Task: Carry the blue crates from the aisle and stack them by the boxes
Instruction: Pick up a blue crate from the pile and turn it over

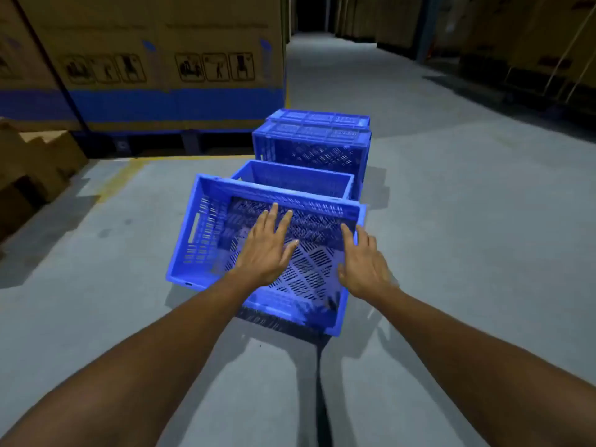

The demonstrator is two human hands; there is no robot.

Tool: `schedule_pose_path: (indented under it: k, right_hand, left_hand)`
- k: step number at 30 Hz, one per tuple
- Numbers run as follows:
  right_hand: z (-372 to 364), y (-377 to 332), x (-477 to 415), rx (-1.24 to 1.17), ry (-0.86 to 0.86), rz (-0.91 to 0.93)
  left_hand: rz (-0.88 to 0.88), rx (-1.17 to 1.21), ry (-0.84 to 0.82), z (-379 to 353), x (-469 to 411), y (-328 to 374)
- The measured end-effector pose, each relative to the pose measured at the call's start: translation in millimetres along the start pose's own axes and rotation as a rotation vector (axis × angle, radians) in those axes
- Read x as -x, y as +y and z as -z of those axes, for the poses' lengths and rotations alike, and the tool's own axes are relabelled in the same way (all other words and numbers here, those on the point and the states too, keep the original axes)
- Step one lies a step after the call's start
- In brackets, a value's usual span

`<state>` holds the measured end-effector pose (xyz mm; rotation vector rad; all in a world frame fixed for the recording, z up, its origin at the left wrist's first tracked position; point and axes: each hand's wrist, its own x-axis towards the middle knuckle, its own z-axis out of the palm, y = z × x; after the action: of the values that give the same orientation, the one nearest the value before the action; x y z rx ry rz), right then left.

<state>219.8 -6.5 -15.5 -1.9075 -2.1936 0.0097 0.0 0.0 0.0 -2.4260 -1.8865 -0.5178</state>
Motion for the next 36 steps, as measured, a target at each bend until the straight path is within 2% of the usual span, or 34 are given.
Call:
schedule_pose_path:
  k: [3,6,9,14,19,22,25,26,27,29,36]
  right_hand:
    - [-42.9,-0.8,-3.4,-0.264,-0.001,-0.254]
    - [-75.3,-3.7,-8.9,-0.593,-0.105,-0.564]
    - [-81.7,-4.9,-8.7,-0.609,-0.143,-0.64]
    - [-71.0,-21.0,0.1,-0.541,-0.116,-0.613]
    - [-40.8,-55.7,11.0,-0.462,-0.033,-0.554]
    - [-8.4,-75.9,14.9,-0.435,-0.012,-0.498]
    - [36.4,-89.0,20.8,-0.39,-0.03,-0.502]
    - [57.9,-90.9,22.1,-0.381,-0.043,-0.507]
    - [75.8,-90.8,26.0,-0.375,-0.058,-0.51]
    - [114.4,-89.7,32.1,-0.35,-0.087,-0.484]
    - [282.8,-107.1,56.9,-0.088,-0.169,-0.231]
  left_hand:
    - [0.009,-0.019,-0.049,-34.4,4.6,-6.8]
    - [-0.013,-0.019,-0.07,-64.1,13.4,-13.6]
    - [-0.017,-0.011,-0.094,-75.7,19.2,-18.5]
    - [-0.017,0.094,-0.105,-67.6,14.9,-2.1]
    - [0.007,0.385,-0.121,-36.5,-2.2,46.3]
    - [0.269,0.68,-0.171,-15.3,-20.1,68.6]
    - [0.579,1.236,-0.35,22.6,-23.0,97.3]
    - [0.636,1.344,-0.397,40.7,-23.0,104.7]
    - [0.667,1.375,-0.422,55.6,-21.6,111.3]
    - [0.718,1.371,-0.373,85.3,-23.3,121.1]
    - [0.985,1.495,-0.271,228.7,-29.7,159.4]
